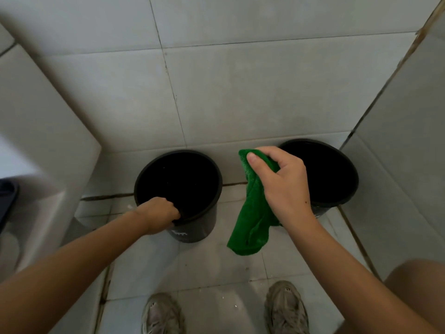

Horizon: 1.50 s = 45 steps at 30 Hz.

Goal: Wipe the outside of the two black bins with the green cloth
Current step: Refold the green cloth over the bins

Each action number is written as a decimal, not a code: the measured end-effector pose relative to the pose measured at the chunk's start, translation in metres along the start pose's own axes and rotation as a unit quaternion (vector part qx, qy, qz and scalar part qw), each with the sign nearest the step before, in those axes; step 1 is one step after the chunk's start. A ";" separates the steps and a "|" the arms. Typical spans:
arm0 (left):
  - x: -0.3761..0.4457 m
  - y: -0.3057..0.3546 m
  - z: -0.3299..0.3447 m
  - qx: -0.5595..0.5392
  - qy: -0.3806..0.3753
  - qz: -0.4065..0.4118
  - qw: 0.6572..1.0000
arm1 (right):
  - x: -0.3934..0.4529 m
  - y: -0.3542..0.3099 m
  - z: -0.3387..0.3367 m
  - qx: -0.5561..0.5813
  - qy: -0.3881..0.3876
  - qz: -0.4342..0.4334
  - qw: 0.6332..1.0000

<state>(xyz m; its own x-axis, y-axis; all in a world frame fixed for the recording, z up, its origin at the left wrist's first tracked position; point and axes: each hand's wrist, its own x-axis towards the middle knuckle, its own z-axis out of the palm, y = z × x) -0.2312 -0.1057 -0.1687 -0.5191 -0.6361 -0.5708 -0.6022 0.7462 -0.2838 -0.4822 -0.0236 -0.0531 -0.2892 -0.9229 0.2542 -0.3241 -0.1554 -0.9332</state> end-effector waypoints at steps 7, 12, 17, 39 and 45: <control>0.035 0.042 -0.017 -0.093 0.126 -0.047 0.986 | 0.001 0.002 -0.003 -0.001 0.002 0.004 1.000; 0.041 0.051 -0.025 -0.070 0.138 -0.061 0.986 | 0.000 -0.001 -0.001 0.004 0.000 0.000 1.000; 0.036 0.050 -0.024 -0.086 0.126 -0.074 0.986 | -0.002 -0.001 -0.004 0.007 -0.005 0.000 1.000; -0.119 0.042 -0.160 -0.666 0.372 0.084 0.641 | -0.011 -0.049 -0.019 0.115 -0.142 -0.039 0.982; -0.147 0.068 -0.167 -0.618 0.458 0.073 0.635 | -0.031 -0.070 -0.016 0.228 -0.168 0.000 0.959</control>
<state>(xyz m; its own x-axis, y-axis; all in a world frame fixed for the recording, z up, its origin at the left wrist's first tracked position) -0.2968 0.0058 0.0244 -0.4188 -0.8474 0.3265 -0.2300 0.4468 0.8646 -0.4655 0.0214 0.0087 0.0415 -0.9724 0.2294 0.1251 -0.2228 -0.9668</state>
